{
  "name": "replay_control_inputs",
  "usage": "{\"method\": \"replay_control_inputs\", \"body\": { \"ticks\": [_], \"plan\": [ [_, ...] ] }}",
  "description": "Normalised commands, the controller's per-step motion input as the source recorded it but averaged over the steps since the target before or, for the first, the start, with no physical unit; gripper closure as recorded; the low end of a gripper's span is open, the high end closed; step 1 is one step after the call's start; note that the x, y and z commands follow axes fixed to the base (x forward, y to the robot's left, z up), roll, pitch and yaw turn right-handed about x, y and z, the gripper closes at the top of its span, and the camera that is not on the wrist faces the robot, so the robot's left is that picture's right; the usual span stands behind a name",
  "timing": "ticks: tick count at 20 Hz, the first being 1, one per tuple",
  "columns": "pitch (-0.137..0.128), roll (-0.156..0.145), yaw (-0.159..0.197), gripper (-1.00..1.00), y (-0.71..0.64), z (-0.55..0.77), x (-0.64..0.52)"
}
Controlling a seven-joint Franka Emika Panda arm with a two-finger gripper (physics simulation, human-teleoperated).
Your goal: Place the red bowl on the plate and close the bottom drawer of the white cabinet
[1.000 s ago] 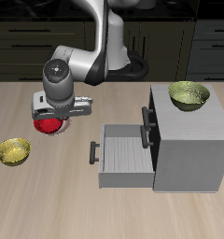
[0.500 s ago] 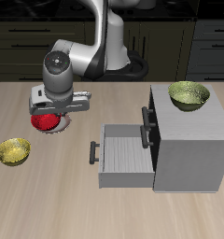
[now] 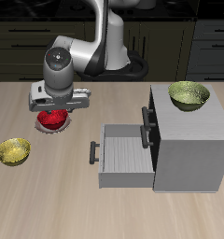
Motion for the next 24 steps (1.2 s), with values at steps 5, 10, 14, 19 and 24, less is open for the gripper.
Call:
{"method": "replay_control_inputs", "body": {
  "ticks": [5,10,14,19,24],
  "plan": [
    [-0.014,0.019,0.007,-1.0,0.11,0.13,0.06],
    [-0.027,0.026,-0.002,-1.0,0.12,0.17,0.03],
    [-0.13,0.008,0.023,-1.0,0.22,0.36,-0.01],
    [-0.095,0.018,0.027,-1.0,0.11,0.41,0.05],
    [-0.014,-0.001,-0.045,-1.0,-0.13,0.26,0.18]
  ]
}}
